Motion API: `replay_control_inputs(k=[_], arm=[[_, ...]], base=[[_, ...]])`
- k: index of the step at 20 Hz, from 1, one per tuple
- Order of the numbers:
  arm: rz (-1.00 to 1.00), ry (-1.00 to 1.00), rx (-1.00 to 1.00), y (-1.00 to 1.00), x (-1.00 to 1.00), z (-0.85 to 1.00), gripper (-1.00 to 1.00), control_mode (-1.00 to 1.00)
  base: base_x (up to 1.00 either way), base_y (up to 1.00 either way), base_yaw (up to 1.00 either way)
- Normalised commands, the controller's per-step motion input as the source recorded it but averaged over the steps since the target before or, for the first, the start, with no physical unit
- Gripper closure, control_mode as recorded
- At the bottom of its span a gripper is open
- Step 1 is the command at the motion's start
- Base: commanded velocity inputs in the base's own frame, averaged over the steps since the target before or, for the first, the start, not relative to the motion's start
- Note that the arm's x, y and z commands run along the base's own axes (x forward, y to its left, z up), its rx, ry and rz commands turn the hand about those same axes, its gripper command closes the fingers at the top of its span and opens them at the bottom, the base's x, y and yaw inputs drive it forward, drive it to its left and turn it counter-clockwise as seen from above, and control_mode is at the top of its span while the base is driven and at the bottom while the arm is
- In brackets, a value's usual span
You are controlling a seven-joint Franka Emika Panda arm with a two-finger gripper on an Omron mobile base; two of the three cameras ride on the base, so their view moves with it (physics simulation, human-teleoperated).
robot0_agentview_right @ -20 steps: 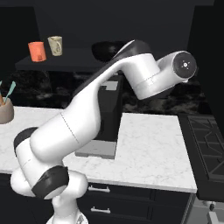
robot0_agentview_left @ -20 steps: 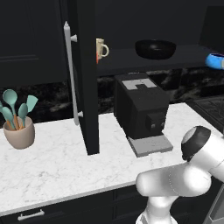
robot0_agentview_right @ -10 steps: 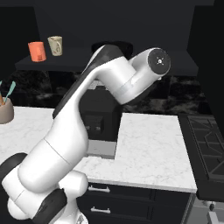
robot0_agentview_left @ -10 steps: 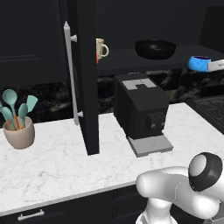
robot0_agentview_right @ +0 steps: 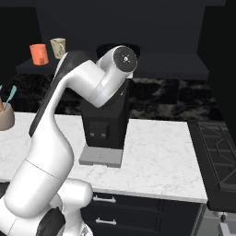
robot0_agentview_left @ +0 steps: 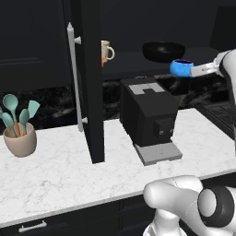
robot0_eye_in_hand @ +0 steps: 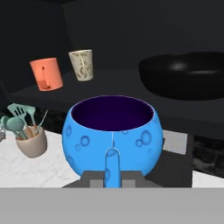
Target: Gather all objects into one cabinet and sort the glasses and bowls to opposite sides.
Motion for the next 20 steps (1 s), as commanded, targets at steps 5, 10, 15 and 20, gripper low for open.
replay_control_inputs(k=[5, 10, 15, 20], arm=[[0.07, -0.01, -0.01, 0.79, 0.01, 0.18, 1.00, -1.00], [0.09, 0.00, 0.00, 0.63, 0.20, 0.06, 1.00, -1.00], [0.09, 0.00, -0.03, 0.70, 0.02, 0.01, 1.00, -1.00], [0.06, 0.00, -0.01, 0.47, 0.32, 0.00, 1.00, -1.00]], base=[[0.00, 0.00, 0.00], [0.00, 0.00, 0.00], [0.00, 0.00, 0.00], [0.00, 0.00, 0.00]])
